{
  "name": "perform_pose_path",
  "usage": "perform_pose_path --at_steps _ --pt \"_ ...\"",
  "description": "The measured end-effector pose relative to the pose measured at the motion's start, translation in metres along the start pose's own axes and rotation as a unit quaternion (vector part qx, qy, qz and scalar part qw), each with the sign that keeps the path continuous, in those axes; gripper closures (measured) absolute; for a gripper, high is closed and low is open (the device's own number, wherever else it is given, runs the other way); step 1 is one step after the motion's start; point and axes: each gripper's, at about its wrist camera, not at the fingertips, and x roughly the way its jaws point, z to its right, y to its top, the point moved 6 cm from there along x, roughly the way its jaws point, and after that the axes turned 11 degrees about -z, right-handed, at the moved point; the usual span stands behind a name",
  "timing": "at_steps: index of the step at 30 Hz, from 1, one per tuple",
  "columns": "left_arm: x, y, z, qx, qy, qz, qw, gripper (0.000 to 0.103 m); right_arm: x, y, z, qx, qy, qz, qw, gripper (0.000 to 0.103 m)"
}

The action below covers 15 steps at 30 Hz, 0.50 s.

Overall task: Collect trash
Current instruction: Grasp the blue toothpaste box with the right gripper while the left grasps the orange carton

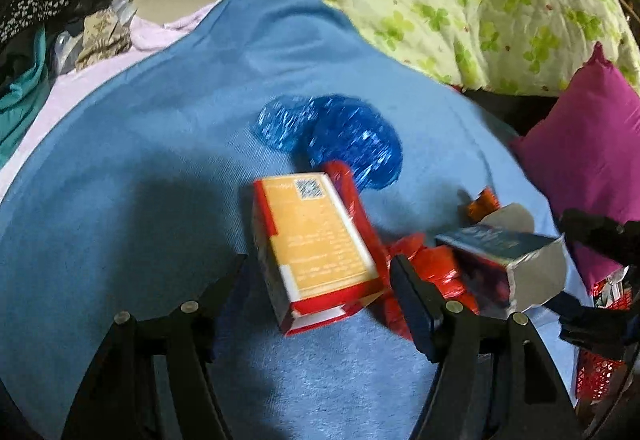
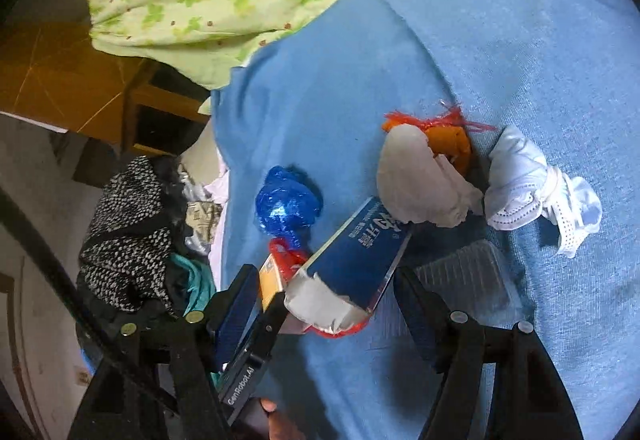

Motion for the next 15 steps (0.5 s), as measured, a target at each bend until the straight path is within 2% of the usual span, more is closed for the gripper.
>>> perform_pose_path --at_steps 4,5,6,8,15 --pt "0.005 -0.003 -0.008 -0.016 -0.013 -0.014 0.9997 0.035 -0.001 0.0 0.001 0.001 -0.005 0.014 1.0 0.032" --pt "0.006 -0.003 -0.01 -0.018 -0.014 -0.016 0.9996 0.04 -0.001 0.0 0.001 0.0 -0.007 0.015 1.0 0.035" --pt "0.006 -0.003 -0.011 -0.018 -0.014 -0.016 0.9996 0.044 -0.001 0.0 0.002 -0.002 -0.011 0.015 1.0 0.043" --pt "0.005 -0.003 -0.012 -0.017 -0.017 -0.015 0.9996 0.047 -0.002 -0.001 0.005 -0.006 -0.018 0.017 1.0 0.047" --pt "-0.001 -0.007 -0.016 -0.003 -0.012 -0.012 0.9999 0.051 -0.008 -0.007 0.002 -0.03 -0.01 0.022 0.999 0.051"
